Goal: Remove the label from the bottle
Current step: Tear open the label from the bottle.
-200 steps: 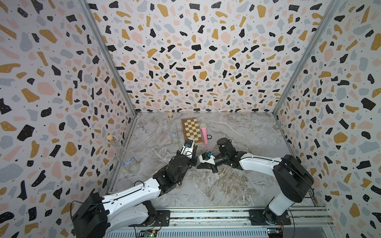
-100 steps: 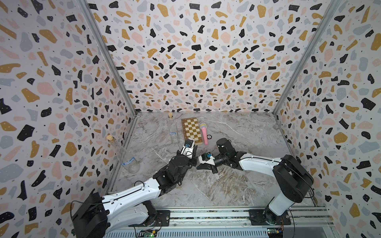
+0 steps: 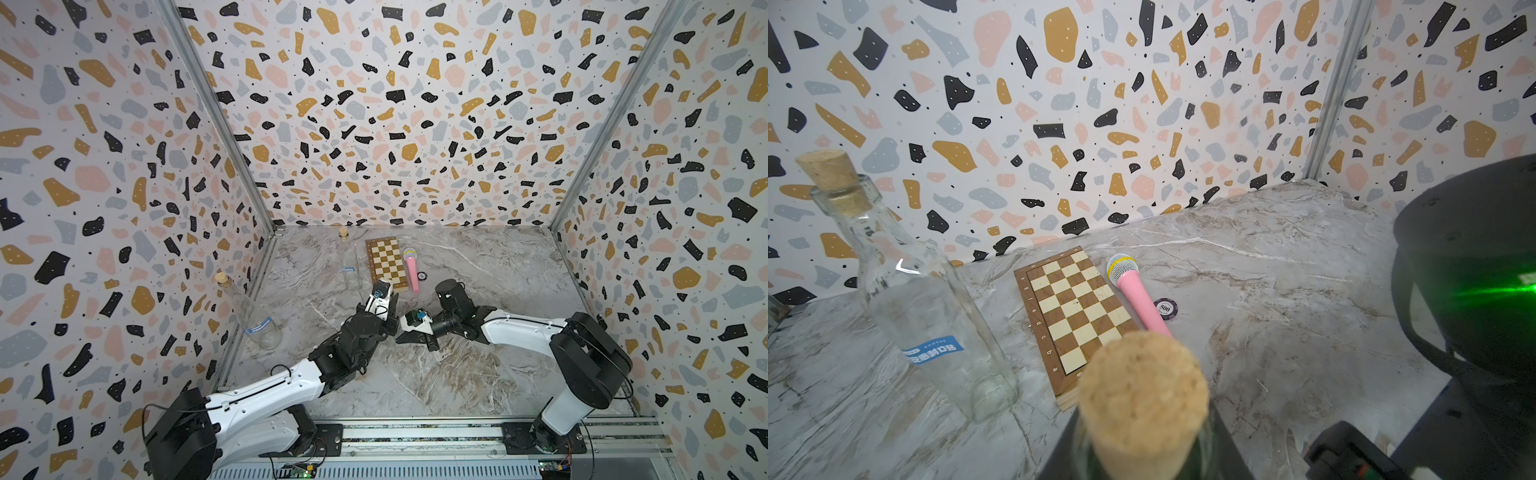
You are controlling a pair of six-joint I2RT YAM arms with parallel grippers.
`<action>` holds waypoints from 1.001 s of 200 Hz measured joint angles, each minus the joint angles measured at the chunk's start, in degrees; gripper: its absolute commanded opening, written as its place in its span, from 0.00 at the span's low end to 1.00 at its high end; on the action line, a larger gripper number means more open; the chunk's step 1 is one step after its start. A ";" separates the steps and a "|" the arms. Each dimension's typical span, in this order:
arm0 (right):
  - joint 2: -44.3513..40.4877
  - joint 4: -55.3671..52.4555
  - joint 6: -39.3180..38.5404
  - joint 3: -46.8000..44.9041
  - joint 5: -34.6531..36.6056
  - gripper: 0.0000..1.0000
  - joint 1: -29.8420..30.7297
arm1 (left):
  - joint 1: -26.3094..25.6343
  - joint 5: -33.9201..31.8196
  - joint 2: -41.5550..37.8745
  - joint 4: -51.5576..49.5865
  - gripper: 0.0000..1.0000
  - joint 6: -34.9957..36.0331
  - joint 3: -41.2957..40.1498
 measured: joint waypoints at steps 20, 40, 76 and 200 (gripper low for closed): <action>0.00 -0.17 -0.17 0.00 0.00 0.01 0.11 | 0.00 0.00 0.00 0.00 0.00 0.00 0.00; 0.02 -0.94 -0.42 0.13 -0.07 0.01 0.20 | 0.00 -0.02 0.00 0.00 0.00 0.02 0.00; 0.02 -1.29 -0.55 0.20 -0.17 0.01 0.37 | -0.02 -0.04 0.00 -0.02 0.00 0.20 0.00; -0.28 -2.23 -0.61 0.20 -0.22 0.01 1.07 | 0.00 -0.04 0.00 0.09 0.00 0.37 -0.02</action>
